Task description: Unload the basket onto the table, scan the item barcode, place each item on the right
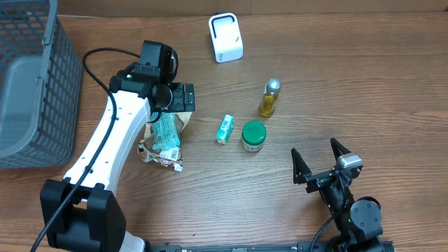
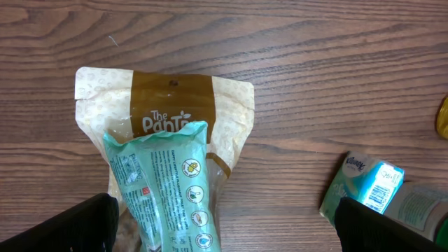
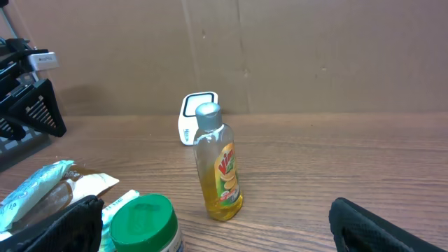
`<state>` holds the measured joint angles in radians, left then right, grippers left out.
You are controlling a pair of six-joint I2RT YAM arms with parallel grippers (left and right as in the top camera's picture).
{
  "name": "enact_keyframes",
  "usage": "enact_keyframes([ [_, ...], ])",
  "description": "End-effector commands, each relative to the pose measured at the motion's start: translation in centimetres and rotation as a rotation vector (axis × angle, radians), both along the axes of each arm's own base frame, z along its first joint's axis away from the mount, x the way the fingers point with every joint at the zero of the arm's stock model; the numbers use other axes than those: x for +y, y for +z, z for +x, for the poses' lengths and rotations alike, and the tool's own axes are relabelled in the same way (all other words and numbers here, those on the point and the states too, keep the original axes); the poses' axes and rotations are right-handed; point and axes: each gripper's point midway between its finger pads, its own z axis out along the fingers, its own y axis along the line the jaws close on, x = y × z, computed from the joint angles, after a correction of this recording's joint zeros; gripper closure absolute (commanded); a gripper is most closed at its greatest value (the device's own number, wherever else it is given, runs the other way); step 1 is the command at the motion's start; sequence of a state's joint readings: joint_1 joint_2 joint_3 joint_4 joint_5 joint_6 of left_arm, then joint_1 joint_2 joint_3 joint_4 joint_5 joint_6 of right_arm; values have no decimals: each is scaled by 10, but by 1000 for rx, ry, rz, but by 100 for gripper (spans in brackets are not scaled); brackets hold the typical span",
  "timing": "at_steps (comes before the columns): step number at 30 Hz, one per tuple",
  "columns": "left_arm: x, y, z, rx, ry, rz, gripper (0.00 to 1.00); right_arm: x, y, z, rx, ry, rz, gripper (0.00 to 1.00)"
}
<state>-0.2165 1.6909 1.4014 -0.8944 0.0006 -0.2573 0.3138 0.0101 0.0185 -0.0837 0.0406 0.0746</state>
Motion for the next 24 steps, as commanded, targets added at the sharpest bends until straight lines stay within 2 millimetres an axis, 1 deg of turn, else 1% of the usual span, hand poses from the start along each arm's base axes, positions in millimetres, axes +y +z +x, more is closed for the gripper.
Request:
enact_keyframes([
  [1, -6, 7, 4, -19, -27, -8, 1, -1, -3, 1, 0, -5, -4, 0],
  [22, -5, 7, 4, -20, -27, -7, 0, -1, -3, 1, 0, -5, -4, 0],
  [24, -6, 7, 4, -19, -27, -8, 0, -5, -2, 2, -3, -28, -9, 0],
])
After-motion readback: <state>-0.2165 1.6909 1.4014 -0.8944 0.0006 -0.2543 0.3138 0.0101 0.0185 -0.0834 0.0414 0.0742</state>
